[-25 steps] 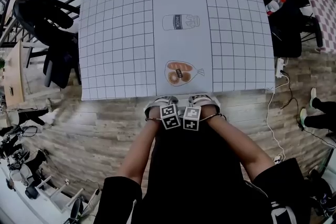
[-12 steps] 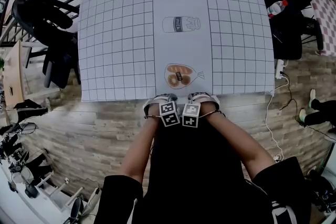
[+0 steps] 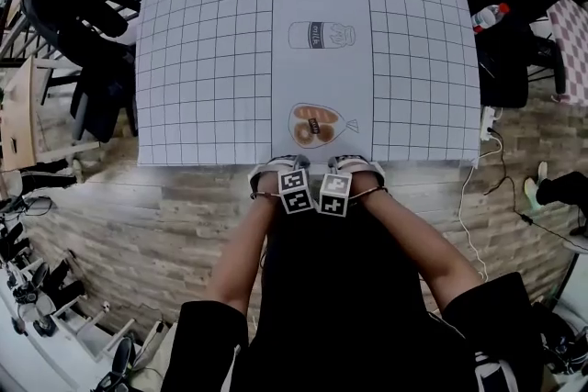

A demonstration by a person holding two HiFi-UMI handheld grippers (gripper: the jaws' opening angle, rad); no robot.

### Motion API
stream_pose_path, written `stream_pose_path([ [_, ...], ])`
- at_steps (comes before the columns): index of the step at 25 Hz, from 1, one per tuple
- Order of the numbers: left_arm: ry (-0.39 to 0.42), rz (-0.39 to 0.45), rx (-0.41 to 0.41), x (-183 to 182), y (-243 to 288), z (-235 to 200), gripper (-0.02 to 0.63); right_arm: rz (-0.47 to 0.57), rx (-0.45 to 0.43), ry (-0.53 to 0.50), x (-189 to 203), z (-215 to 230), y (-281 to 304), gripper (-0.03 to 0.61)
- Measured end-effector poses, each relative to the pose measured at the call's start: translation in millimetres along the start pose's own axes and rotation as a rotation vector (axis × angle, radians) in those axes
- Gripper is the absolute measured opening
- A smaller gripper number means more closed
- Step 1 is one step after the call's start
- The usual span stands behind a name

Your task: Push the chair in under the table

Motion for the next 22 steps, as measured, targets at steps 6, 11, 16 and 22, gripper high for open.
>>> stream_pose_path([
  [6, 0.011, 0.034, -0.001, 1, -8, 4, 0.115, 0.086, 0.015, 0.060, -2, 5, -16, 0.133],
  [11, 0.086, 0.071, -0.033, 3, -42, 10, 0.136, 0.109, 0.061, 0.091, -6, 2, -46, 0.155],
  [16, -0.022, 0.236, -0.050, 7, -90, 18, 0.130, 0.166, 0.124, 0.150, -5, -10, -82, 0.144],
  [22, -0.295, 0.529, -0.067, 30, -143, 13, 0.093, 0.337, 0.295, 0.318, -17, -25, -135, 0.133],
])
Point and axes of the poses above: the fingertips, and each gripper's own axes: y forward along the fingers, z to its right, x out of its underside, the point moved 9 cm from there along -y, backward along the fingers, and after that the axes turned 11 degrees about -y, right-handed, at the moved point
